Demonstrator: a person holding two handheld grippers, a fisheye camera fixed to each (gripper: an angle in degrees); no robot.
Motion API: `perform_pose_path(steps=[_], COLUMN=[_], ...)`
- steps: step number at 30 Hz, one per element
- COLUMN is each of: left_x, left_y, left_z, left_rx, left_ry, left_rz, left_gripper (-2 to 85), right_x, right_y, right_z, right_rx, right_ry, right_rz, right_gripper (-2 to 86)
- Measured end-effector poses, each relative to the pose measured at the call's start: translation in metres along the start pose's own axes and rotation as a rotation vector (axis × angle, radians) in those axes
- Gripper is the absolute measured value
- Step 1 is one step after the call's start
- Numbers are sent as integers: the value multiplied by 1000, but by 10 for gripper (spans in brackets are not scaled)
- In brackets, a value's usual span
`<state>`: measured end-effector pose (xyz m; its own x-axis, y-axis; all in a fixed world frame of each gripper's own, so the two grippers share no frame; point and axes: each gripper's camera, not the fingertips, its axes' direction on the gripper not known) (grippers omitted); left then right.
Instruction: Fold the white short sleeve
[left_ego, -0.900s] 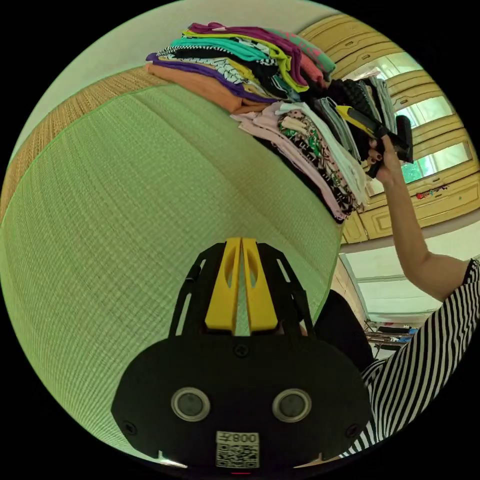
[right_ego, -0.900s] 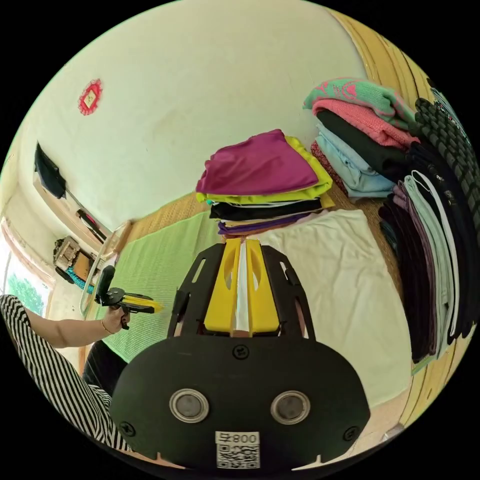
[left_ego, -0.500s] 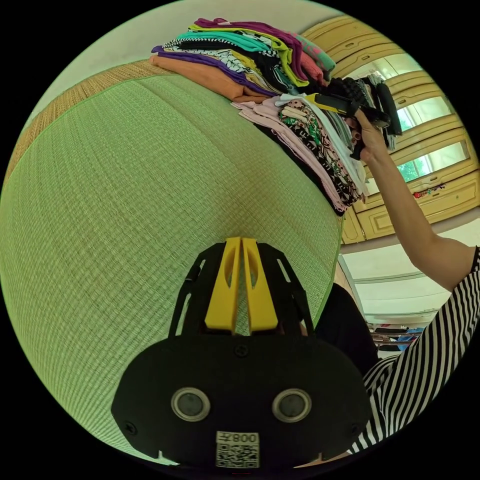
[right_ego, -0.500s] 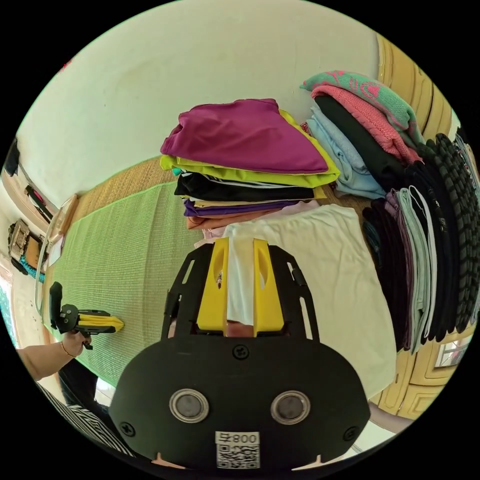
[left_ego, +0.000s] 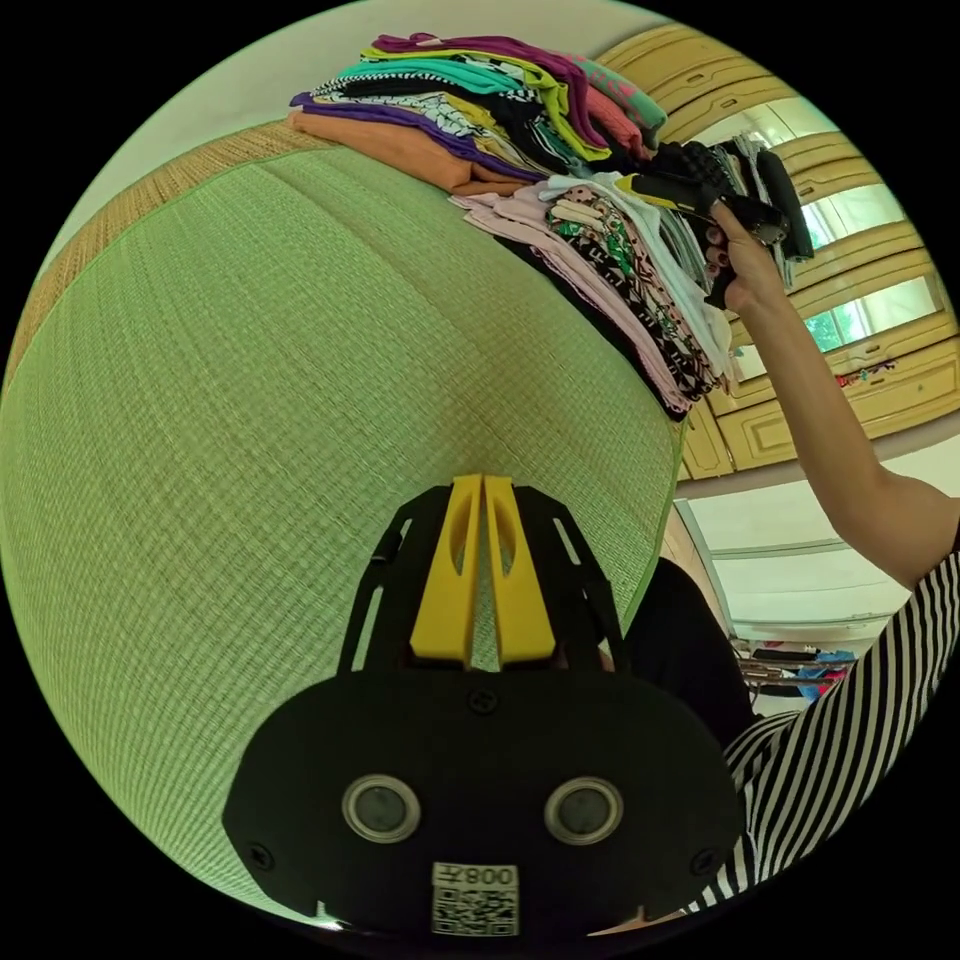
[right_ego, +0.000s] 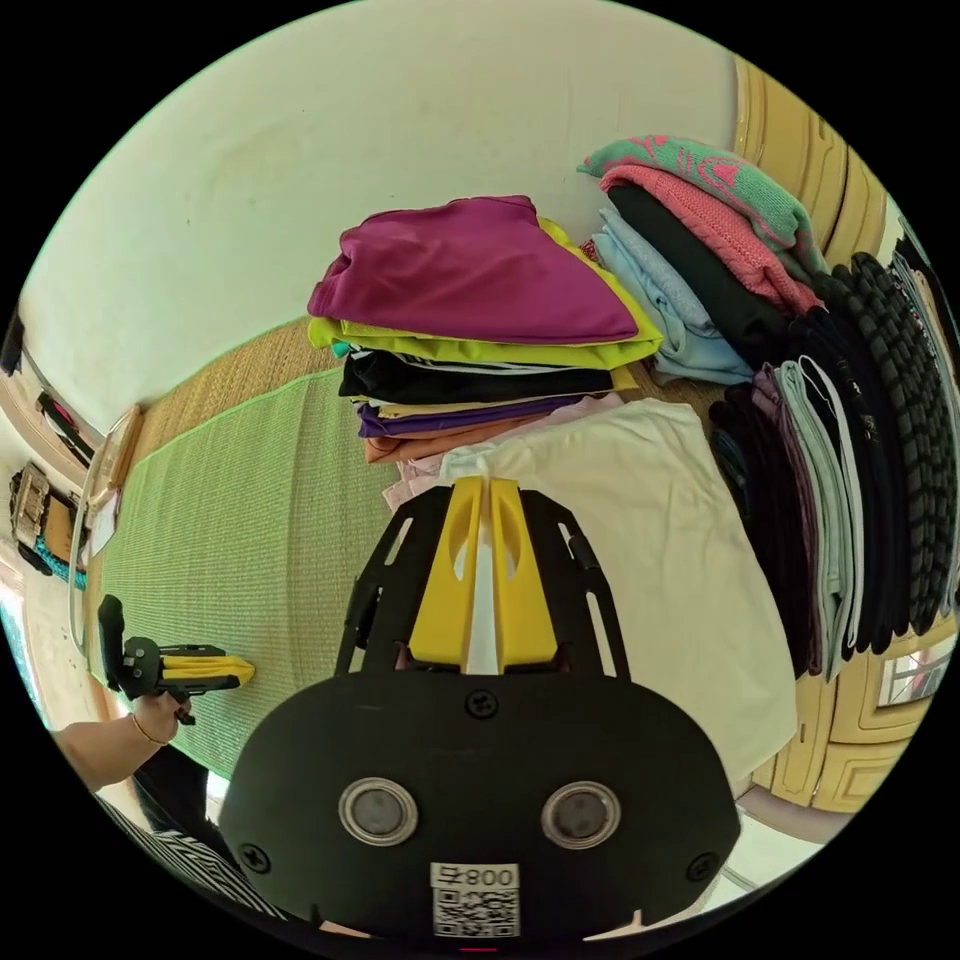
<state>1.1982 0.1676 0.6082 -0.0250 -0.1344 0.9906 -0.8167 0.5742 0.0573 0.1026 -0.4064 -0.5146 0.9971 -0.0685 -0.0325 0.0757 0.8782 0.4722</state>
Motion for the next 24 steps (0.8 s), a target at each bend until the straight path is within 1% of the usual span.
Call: perform_pose_path(steps=[2, 3, 9, 11, 16, 24], left_x=[2, 4, 13, 11, 7, -9], left_y=[11, 15, 61, 83, 135, 236], left_z=[10, 12, 9, 6, -5, -17], left_rx=[-58, -61, -6, 11, 49, 106], left_ry=[106, 121, 198, 224, 245, 248], left_rz=[35, 43, 80, 72, 52, -19], left_gripper=[1, 1, 2, 2, 2, 1], right_x=[1, 3, 7, 4, -21, -69], right_y=[14, 25, 92, 109, 150, 191], right_z=[-17, -29, -81, -90, -117, -151], right_rx=[32, 53, 118, 109, 91, 53], right_ry=[-38, -80, -299, -347, -489, -575], right_rz=[18, 30, 78, 73, 29, -55], right_gripper=[12, 11, 8, 8, 8, 8])
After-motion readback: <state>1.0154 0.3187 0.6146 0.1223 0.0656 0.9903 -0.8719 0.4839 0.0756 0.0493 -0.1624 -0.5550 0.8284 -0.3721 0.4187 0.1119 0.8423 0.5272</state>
